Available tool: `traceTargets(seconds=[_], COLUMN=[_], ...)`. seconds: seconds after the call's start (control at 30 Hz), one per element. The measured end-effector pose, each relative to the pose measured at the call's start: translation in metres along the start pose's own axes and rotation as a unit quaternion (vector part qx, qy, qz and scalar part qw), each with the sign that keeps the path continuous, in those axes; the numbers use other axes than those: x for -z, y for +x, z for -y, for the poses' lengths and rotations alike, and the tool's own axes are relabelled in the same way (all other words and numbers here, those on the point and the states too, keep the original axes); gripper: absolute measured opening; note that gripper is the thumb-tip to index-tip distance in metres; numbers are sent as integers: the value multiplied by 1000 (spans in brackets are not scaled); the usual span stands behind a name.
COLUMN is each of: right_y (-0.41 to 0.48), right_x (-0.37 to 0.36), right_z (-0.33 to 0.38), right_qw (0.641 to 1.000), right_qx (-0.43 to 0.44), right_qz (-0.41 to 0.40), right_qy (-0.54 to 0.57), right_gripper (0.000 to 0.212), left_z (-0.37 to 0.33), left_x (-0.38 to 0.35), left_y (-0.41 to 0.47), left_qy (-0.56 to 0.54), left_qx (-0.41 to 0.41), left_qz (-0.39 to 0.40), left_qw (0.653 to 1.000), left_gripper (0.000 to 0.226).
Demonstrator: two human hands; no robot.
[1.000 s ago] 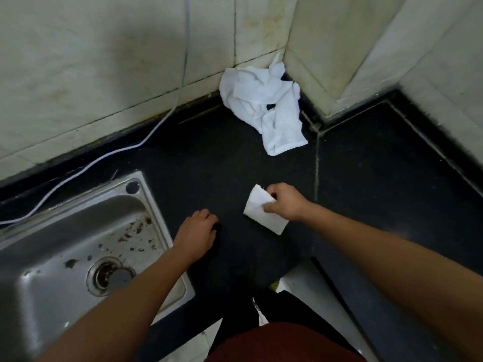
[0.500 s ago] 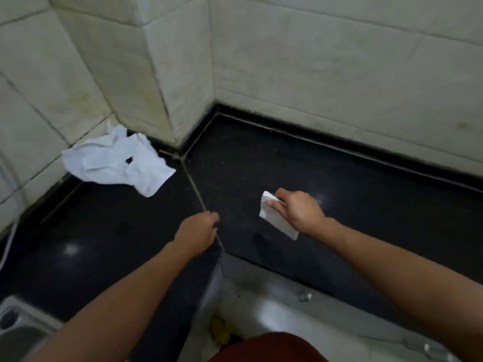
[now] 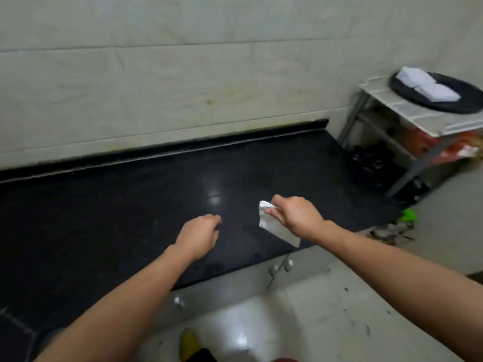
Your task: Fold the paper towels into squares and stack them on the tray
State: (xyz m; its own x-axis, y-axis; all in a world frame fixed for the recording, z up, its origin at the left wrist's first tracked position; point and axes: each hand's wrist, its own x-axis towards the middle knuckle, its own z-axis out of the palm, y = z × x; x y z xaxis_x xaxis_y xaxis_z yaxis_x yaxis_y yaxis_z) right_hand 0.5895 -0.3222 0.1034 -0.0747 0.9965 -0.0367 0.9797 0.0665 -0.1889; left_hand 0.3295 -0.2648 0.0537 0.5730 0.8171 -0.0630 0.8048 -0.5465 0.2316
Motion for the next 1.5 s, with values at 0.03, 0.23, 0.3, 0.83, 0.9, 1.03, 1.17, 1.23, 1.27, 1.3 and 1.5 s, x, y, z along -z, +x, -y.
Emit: traceTargets(seconds=[0.03,0.23,0.3,0.83,0.9,1.03,1.17,1.23,1.27,1.3,1.5], right_y=[-13,-63,-71,-43,-39,-19,11,31,40,50,98], right_x=[6,41,54,242,260,291,317,326,329,333,347], right_z=[-26,-136,-179,-456,-484,-549,-617,-653,-668,-687,-759], right_qw=[1000,991,984,947,946,950,964,971,975,979,987], right_qx=[-21,-127,-170,-270,-270,-257,-202,-164,-147,-129,-68], right_qz=[-4,-44,-48,-142,-142,-123,-103,-91,-80,-70,-14], right_qy=[-2,4,14,97,112,127,138,145,143,139,147], right_gripper=[40,43,40,8,10,13,15,16,16,16,16], left_z=[-25,-135,-172,-418,-438,-479,-520,-544,-554,-568,-620], left_x=[-2,0,-4,41,45,43,38,33,31,28,14], left_y=[18,113,155,433,453,495,543,570,580,593,644], left_qy=[5,24,34,5,-2,-23,-31,-36,-40,-39,-15], left_qx=[-30,-162,-204,-368,-368,-355,-323,-275,-251,-227,-101], left_qz=[6,19,21,-19,-23,-38,-77,-101,-108,-112,-73], left_qw=[1000,986,978,930,929,934,943,955,961,967,992], left_gripper=[26,27,27,20,21,17,23,23,23,23,30])
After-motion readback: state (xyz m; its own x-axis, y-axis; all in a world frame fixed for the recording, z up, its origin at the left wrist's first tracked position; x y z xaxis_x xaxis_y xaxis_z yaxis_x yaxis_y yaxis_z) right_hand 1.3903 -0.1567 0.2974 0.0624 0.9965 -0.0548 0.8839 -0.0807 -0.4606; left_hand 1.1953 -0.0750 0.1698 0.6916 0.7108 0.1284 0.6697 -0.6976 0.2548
